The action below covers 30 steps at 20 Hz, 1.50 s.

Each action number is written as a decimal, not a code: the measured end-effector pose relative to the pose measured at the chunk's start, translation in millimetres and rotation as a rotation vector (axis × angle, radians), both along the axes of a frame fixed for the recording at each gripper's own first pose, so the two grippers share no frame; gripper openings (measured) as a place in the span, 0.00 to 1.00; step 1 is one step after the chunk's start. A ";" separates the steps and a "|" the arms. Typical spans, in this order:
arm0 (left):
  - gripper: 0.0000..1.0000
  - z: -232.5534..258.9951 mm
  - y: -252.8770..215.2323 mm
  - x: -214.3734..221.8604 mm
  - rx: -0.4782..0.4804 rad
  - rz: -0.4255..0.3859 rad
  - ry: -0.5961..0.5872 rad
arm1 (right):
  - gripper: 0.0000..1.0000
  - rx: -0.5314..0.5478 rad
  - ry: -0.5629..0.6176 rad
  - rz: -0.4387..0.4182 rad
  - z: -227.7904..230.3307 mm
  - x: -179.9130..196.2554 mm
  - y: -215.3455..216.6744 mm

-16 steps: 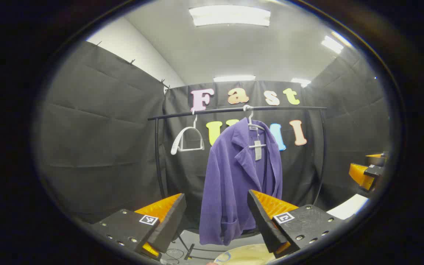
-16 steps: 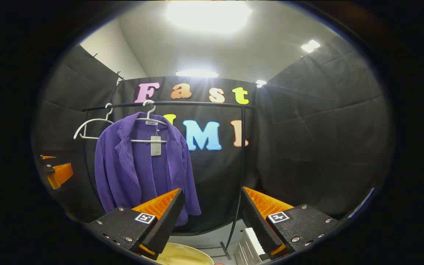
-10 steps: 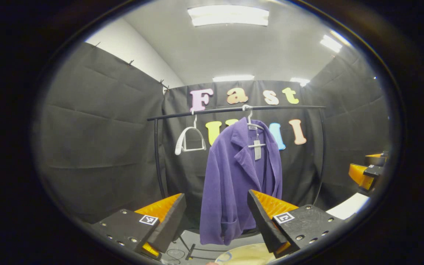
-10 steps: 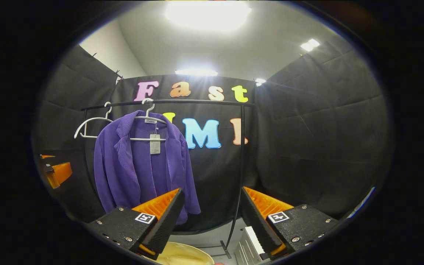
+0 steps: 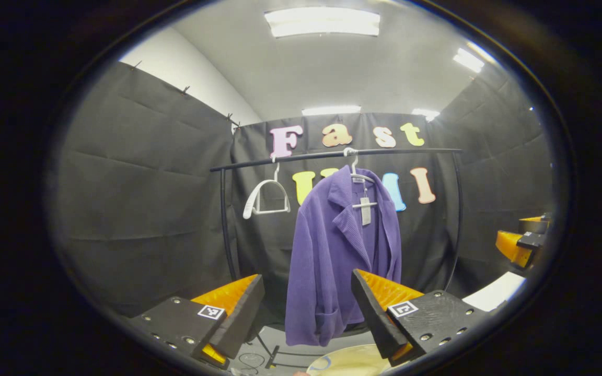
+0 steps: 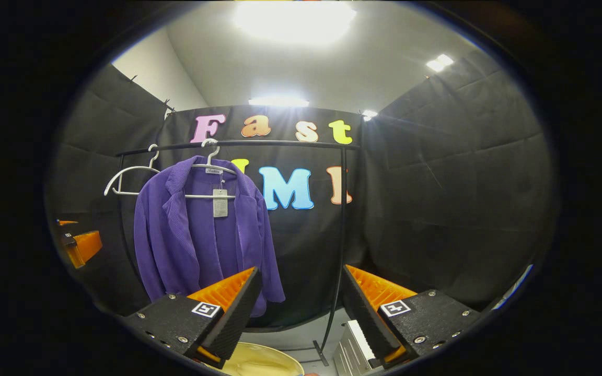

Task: Grasp the clothes on the hanger with both hands and then place them into the laundry hamper below.

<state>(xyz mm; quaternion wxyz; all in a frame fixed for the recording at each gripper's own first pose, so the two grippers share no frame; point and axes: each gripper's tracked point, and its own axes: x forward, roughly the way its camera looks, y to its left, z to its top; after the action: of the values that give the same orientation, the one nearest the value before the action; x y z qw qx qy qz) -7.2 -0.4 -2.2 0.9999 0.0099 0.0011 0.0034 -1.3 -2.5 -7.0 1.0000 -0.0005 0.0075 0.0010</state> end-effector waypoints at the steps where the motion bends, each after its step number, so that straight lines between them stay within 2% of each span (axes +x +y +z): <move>1: 1.00 0.6 0.5 0.6 -0.001 0.002 0.000 | 0.95 -0.001 -0.001 0.002 0.9 0.5 0.4; 8: 0.96 12.5 1.1 8.3 -0.007 0.016 -0.013 | 0.95 0.007 -0.035 0.019 18.2 20.6 3.8; 11: 0.96 19.2 -4.6 17.1 -0.010 0.015 -0.014 | 0.95 0.016 -0.049 0.035 30.1 34.9 8.7; 12: 1.00 22.9 -5.8 20.1 -0.012 0.018 -0.020 | 0.95 0.016 -0.059 0.044 35.1 39.7 11.1; 16: 0.96 35.5 -15.8 37.0 -0.031 0.019 -0.039 | 0.95 0.008 -0.095 0.068 51.4 63.5 16.7; 17: 1.00 40.1 -18.9 43.2 -0.037 0.018 -0.043 | 0.95 0.015 -0.100 0.077 55.2 70.4 19.1; 18: 0.96 43.6 -23.0 46.6 -0.042 0.017 -0.048 | 0.95 0.021 -0.105 0.083 58.7 75.5 19.8; 20: 1.00 52.3 -29.8 56.2 -0.047 0.017 -0.059 | 0.95 0.030 -0.120 0.095 65.3 87.7 20.8; 21: 0.96 56.4 -34.8 61.4 -0.048 0.016 -0.064 | 0.95 0.033 -0.124 0.104 67.5 94.4 22.0; 22: 1.00 58.9 -39.4 67.5 -0.049 0.015 -0.069 | 0.95 0.036 -0.125 0.112 68.1 101.1 23.0; 23: 0.96 61.0 -44.8 72.7 -0.051 0.014 -0.071 | 0.95 0.039 -0.125 0.120 68.9 106.9 24.6; 28: 0.96 68.9 -66.8 103.4 -0.046 0.010 -0.079 | 0.95 0.080 -0.120 0.177 70.2 140.0 38.9; 30: 1.00 69.4 -74.5 118.9 -0.049 0.012 -0.076 | 0.95 0.085 -0.126 0.199 71.9 152.7 44.7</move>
<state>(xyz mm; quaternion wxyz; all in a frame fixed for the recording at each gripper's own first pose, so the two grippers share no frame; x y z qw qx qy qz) 111.7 -74.9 67.2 0.9992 -0.0147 -0.0368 0.0096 151.4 42.3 64.9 0.9925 0.0409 -0.0554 0.1006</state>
